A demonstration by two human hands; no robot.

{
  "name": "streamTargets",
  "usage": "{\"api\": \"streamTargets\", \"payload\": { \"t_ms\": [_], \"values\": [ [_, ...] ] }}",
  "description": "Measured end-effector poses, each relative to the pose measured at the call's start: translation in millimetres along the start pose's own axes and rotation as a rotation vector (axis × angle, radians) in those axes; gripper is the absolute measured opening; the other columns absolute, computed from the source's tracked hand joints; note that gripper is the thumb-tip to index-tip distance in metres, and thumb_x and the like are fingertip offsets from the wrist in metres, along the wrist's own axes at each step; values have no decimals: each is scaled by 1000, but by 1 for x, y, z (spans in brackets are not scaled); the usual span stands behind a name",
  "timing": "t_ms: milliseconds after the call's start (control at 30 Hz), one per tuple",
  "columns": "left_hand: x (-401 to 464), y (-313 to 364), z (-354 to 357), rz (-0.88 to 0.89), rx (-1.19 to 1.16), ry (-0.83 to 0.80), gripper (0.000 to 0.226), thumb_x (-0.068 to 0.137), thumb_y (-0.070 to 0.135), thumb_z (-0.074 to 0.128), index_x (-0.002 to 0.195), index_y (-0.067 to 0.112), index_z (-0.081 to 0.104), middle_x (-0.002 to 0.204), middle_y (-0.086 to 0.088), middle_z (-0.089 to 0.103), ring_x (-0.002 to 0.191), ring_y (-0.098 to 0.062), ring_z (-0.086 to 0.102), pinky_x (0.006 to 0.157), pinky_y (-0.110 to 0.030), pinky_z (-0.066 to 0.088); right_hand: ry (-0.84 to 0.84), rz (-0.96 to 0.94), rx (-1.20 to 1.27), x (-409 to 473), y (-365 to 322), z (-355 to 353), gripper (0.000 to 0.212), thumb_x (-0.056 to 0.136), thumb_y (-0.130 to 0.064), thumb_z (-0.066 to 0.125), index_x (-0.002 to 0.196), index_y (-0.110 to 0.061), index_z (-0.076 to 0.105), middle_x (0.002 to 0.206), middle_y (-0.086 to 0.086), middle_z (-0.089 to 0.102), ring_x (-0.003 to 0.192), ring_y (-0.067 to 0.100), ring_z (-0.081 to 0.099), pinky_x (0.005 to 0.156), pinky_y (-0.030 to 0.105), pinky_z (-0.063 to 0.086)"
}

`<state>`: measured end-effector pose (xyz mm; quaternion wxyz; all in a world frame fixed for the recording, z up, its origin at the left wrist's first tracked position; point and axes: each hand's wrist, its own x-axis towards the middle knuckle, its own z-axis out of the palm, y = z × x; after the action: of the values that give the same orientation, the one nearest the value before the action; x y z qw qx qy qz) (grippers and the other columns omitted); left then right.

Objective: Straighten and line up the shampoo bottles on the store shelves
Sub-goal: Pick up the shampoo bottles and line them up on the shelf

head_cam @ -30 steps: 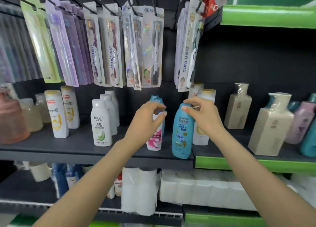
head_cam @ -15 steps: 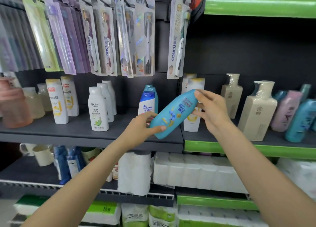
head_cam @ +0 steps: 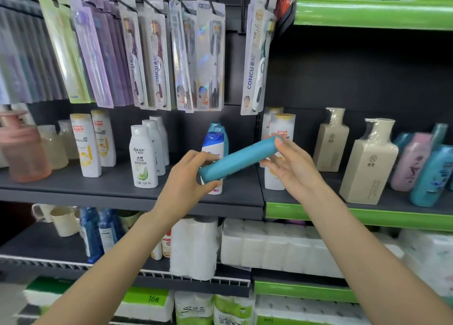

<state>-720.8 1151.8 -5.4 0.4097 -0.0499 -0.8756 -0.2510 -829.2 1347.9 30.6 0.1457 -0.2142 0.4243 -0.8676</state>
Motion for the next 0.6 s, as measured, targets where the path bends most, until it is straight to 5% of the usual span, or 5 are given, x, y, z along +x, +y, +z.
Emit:
{"api": "streamTargets", "payload": {
  "t_ms": [200,433,600],
  "values": [
    [-8,-1,0,32,22,-119,57,70,20,80,122,21,56,108,6,54,96,-4,50,82,3,33,-174,-16,67,0,9,-10,26,87,-14,53,111,-11,59,130,5,59,115,21,61,88,31,55],
    [-6,-8,7,126,140,6,52,68,10,81,115,12,60,111,-5,57,99,-15,55,84,-25,49,-102,35,53,3,15,-17,31,93,-9,51,124,-6,56,119,11,62,104,17,66,81,25,56],
    [-2,-14,9,135,79,2,57,67,10,82,118,13,59,116,-3,56,106,-14,54,88,-22,48,-80,53,66,5,13,-21,34,94,-4,50,128,0,53,119,13,64,105,21,66,79,26,56]
  ]
}}
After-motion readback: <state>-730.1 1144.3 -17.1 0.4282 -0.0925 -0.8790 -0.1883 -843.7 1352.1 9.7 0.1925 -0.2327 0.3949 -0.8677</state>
